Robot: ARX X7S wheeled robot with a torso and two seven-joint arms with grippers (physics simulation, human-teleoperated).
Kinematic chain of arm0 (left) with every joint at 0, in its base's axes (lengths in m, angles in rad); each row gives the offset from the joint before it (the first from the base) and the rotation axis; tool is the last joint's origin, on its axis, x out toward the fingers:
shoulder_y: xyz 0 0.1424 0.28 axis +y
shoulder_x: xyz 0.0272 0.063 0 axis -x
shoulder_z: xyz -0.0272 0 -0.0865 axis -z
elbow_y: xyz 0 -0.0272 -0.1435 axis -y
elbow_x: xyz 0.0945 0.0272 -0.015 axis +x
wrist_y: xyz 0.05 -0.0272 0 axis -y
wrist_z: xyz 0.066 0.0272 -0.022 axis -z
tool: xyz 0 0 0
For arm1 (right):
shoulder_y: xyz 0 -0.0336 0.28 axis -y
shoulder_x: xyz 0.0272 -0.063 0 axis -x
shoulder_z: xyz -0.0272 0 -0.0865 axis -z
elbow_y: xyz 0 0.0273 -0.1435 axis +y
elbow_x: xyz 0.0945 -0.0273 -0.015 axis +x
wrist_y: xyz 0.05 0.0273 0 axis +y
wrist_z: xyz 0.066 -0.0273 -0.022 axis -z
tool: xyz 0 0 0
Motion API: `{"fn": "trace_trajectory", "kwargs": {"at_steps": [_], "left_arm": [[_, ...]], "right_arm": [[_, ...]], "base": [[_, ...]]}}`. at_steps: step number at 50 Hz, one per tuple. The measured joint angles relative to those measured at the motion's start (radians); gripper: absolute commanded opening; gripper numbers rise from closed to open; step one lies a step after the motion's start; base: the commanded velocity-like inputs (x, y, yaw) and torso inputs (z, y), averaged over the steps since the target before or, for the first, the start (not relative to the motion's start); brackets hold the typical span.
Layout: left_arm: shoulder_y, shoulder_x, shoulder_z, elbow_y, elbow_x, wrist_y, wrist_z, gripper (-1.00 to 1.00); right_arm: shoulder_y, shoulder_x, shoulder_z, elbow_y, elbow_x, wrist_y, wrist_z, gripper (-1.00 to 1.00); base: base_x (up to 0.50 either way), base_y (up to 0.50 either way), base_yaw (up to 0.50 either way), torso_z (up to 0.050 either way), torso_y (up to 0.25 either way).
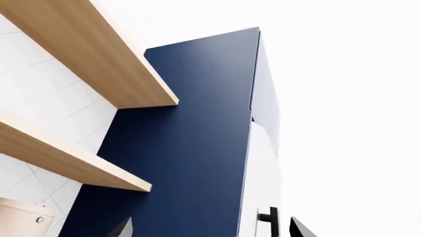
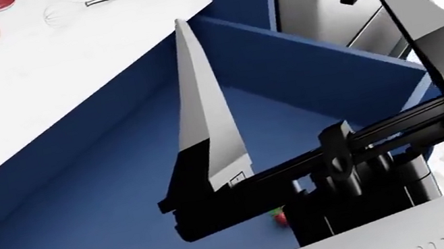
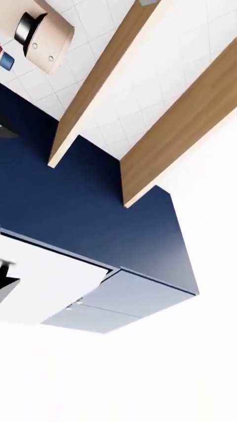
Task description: Close the right drawer.
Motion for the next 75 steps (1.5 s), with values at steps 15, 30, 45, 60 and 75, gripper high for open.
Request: {"fn": "trace_trajectory", "kwargs": {"at_steps": [15, 30, 45, 60, 75], "left_arm": [[0.004, -0.007, 0.006, -0.004, 0.001, 0.009, -0.004, 1.0], [0.005, -0.015, 0.009, -0.005, 0.001, 0.014, -0.011, 1.0], [0.001, -0.017, 0.016, -0.033, -0.014, 0.032, 0.003, 1.0], [-0.003, -0.054, -0.045, -0.102, -0.117, 0.078, 0.062, 1.0], [0.042, -0.06, -0.057, -0.083, -0.132, 0.113, 0.068, 1.0]], "right_arm": [[-0.006, -0.011, 0.019, -0.008, 0.019, 0.0, 0.012, 1.0], [-0.015, -0.01, 0.02, -0.006, 0.039, -0.041, 0.012, 1.0], [-0.006, -0.005, 0.002, -0.013, 0.024, -0.008, 0.016, 1.0], [-0.112, -0.225, -0.029, -0.07, -0.416, 0.04, -0.262, 1.0], [-0.681, -0.321, 0.467, -0.083, -0.371, -0.426, -0.282, 1.0]], "base": [[0.48, 0.18, 0.0, 0.0, 0.0], [0.06, -0.14, 0.0, 0.0, 0.0], [0.01, -0.17, 0.0, 0.0, 0.0], [0.0, 0.0, 0.0, 0.0, 0.0], [0.0, 0.0, 0.0, 0.0, 0.0]]}}
